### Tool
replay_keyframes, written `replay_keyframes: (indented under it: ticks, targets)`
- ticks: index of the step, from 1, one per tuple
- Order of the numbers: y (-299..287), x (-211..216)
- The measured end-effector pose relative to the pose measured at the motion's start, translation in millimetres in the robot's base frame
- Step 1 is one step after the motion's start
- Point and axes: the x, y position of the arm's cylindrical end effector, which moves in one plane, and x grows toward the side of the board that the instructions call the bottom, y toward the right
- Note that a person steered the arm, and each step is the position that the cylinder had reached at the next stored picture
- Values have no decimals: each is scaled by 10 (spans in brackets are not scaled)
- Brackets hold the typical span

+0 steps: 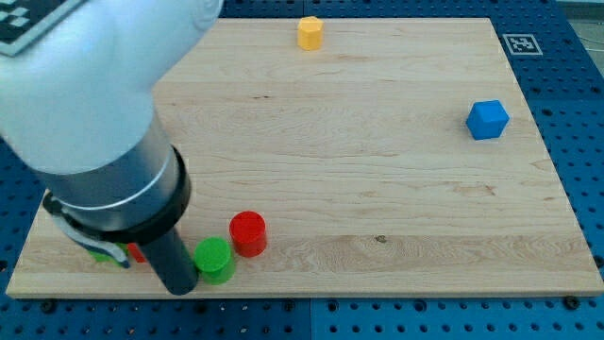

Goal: Place the green circle underneath the red circle

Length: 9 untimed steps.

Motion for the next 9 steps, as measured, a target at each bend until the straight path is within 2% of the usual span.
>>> replay_keyframes:
  ticks: [1, 6, 9]
  targets:
    - [225, 6]
    - [353, 1]
    - [839, 6]
